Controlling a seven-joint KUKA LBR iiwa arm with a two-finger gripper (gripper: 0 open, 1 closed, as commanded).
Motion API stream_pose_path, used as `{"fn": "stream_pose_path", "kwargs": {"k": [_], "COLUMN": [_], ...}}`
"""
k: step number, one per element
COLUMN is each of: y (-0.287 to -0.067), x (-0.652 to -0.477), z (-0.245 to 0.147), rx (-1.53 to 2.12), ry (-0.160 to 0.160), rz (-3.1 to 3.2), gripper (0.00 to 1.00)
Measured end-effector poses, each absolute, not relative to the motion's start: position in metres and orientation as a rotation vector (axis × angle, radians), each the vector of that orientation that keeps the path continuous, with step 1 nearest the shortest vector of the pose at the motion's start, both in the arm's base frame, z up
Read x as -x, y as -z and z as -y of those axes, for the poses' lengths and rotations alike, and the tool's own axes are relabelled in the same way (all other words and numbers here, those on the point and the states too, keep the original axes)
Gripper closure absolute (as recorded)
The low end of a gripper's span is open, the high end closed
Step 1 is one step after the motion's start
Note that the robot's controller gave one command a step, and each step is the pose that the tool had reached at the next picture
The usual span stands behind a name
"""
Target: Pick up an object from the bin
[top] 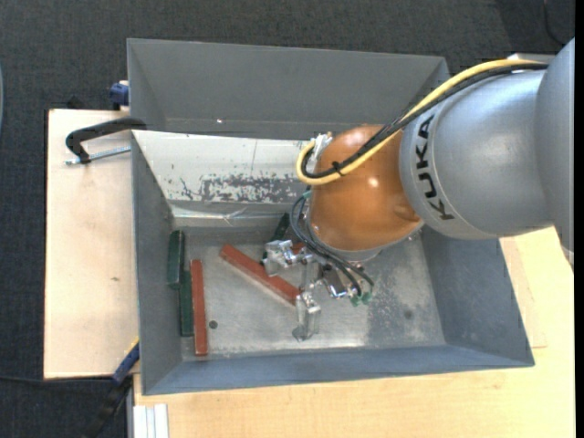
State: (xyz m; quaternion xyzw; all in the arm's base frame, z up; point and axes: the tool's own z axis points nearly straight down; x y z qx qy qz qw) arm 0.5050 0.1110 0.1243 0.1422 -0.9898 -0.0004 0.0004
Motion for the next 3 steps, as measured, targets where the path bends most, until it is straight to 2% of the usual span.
{"fn": "stream_pose_path", "kwargs": {"k": [1, 2, 3], "y": [-0.130, -0.112, -0.079], "x": [-0.530, -0.532, -0.523], "z": [-0.097, -0.108, -0.099], "rx": [-0.591, -0.226, -0.465], "ry": [0.001, 0.002, 0.002], "rz": [3.092, 3.135, 3.109], "gripper": [0.00, 0.00, 0.00]}}
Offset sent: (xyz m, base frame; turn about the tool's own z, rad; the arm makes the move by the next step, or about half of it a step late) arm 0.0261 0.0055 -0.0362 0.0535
